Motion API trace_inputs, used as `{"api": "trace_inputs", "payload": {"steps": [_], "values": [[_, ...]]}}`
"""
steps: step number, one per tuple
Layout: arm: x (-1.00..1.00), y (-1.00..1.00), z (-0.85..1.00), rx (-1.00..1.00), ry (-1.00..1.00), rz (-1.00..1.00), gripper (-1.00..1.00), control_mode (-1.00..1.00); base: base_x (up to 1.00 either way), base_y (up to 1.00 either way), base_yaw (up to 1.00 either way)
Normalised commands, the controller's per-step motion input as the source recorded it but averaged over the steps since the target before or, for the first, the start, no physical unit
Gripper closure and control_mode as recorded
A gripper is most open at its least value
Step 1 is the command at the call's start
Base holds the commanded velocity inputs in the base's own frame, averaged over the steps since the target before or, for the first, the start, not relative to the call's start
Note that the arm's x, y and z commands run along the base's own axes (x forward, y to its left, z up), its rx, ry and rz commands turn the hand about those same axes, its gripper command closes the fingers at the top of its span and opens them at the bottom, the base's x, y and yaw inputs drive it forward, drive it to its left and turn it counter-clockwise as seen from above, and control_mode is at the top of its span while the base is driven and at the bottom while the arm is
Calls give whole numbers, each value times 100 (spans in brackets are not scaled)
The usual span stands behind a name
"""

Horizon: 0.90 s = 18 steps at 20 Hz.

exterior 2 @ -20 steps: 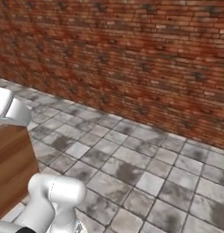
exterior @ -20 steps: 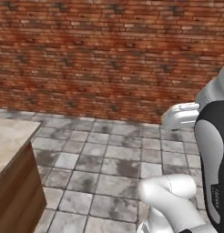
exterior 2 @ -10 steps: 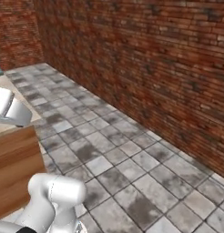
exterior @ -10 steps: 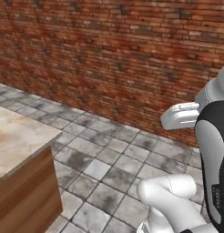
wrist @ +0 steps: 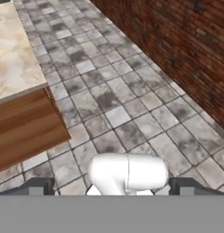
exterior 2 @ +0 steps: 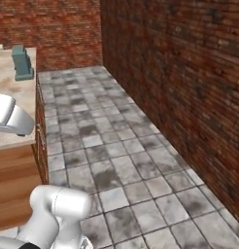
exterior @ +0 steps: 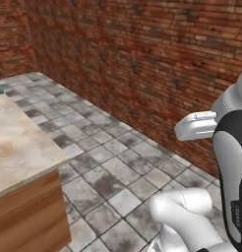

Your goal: Navigate to the stand mixer.

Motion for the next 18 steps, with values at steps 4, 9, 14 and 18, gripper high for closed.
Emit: {"api": "trace_inputs", "payload": {"steps": [4, 9, 14, 18], "values": [[0, 0, 0, 0, 0, 0, -100, 100, 99, -58, 48], [0, 0, 0, 0, 0, 0, -100, 100, 100, -71, 41], [0, 0, 0, 0, 0, 0, -100, 100, 100, -68, 41], [0, 0, 0, 0, 0, 0, -100, 100, 100, -61, 46]]}}
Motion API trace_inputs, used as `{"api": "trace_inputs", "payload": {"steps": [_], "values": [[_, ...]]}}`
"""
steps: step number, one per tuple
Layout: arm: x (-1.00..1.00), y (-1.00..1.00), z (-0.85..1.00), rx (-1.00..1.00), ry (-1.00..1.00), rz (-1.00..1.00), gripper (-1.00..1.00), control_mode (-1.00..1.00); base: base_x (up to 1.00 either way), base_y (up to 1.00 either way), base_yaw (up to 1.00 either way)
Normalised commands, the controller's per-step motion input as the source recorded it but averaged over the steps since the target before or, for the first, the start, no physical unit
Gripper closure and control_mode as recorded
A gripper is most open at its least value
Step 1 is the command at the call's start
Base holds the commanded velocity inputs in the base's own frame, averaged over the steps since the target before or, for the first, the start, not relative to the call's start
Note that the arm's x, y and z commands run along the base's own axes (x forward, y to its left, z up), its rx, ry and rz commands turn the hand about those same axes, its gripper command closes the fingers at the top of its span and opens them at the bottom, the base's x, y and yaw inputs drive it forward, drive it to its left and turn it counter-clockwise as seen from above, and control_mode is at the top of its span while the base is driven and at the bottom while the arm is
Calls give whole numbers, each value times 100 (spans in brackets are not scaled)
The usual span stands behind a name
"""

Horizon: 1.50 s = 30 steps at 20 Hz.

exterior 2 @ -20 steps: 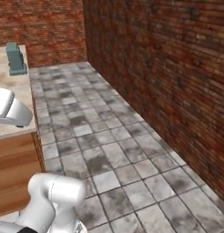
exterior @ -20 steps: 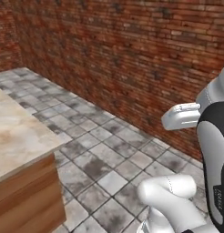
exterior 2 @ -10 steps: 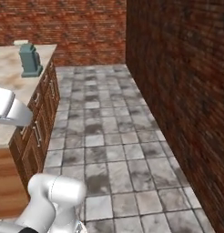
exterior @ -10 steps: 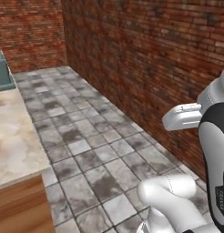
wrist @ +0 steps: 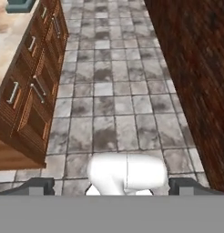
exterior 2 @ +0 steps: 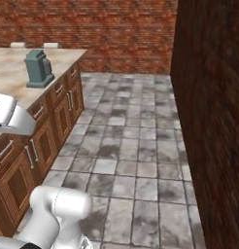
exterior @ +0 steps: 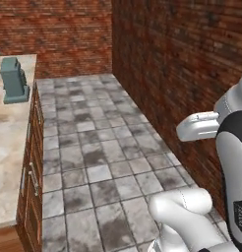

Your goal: Navigate to the stand mixer.

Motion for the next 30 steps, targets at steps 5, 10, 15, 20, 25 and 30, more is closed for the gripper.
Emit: {"api": "trace_inputs", "payload": {"steps": [5, 10, 15, 20, 25, 30], "values": [[0, 0, 0, 0, 0, 0, -100, 100, 100, -52, 51], [0, 0, 0, 0, 0, 0, -100, 100, 100, -46, 54], [0, 0, 0, 0, 0, 0, -100, 100, 100, -46, 55], [0, 0, 0, 0, 0, 0, -100, 100, 100, -51, 56], [0, 0, 0, 0, 0, 0, -100, 100, 95, -55, 56], [0, 0, 0, 0, 0, 0, -100, 100, 85, -55, 57]]}}
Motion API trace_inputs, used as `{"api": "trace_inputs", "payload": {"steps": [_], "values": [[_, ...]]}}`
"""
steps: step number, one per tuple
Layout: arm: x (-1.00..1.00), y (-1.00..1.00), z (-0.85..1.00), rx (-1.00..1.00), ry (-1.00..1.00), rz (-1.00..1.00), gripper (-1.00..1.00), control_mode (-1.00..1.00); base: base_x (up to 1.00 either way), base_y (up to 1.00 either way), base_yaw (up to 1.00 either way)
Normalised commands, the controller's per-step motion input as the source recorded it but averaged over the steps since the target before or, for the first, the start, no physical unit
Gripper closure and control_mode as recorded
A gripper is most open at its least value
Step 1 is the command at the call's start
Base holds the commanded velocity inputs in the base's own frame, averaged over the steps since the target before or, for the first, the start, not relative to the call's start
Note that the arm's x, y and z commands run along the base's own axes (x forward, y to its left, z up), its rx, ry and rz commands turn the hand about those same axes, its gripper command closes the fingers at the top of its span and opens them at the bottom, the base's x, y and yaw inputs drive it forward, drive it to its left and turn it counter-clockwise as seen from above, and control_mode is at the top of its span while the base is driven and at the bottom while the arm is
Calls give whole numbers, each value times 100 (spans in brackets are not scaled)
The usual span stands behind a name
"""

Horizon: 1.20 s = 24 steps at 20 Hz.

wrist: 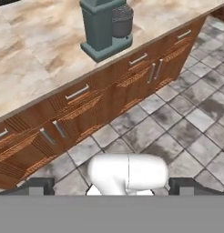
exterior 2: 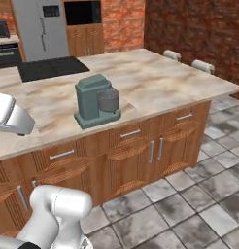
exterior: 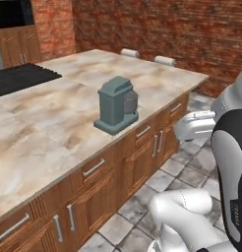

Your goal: Navigate to the stand mixer.

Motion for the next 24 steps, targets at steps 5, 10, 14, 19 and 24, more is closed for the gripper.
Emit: {"api": "trace_inputs", "payload": {"steps": [5, 10, 14, 19, 24], "values": [[0, 0, 0, 0, 0, 0, -100, 100, 75, -57, 57], [0, 0, 0, 0, 0, 0, -100, 100, 76, -54, 56], [0, 0, 0, 0, 0, 0, -100, 100, 83, -54, 55], [0, 0, 0, 0, 0, 0, -100, 100, 60, -47, 50], [0, 0, 0, 0, 0, 0, -100, 100, 33, -20, 32]]}}
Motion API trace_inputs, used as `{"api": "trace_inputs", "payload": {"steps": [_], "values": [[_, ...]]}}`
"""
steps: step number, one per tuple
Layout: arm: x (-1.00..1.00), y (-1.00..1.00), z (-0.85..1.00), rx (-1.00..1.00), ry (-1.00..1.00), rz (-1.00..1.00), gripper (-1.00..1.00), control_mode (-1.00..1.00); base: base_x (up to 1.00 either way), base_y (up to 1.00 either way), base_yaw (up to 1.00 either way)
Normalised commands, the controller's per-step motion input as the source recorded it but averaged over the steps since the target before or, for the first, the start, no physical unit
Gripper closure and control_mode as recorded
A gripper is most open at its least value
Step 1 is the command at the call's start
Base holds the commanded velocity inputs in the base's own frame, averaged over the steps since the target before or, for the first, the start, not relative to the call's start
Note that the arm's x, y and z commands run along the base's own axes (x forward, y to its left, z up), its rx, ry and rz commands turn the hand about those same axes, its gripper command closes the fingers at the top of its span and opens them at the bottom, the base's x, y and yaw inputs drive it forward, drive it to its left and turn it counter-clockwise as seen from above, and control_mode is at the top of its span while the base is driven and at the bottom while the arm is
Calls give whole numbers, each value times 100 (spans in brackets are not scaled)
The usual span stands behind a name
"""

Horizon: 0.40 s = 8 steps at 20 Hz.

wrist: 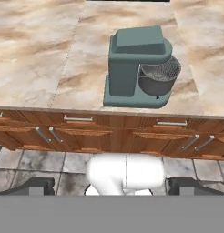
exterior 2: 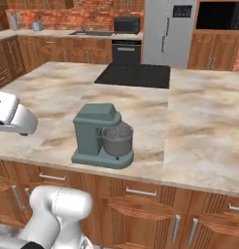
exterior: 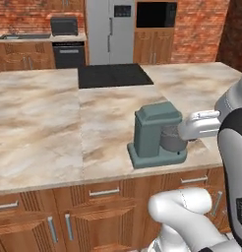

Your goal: Navigate to the stand mixer.

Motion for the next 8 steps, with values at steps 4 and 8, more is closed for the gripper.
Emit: {"api": "trace_inputs", "payload": {"steps": [4, 8], "values": [[0, 0, 0, 0, 0, 0, -100, 100, 57, -21, 27], [0, 0, 0, 0, 0, 0, -100, 100, 53, -47, 21]]}}
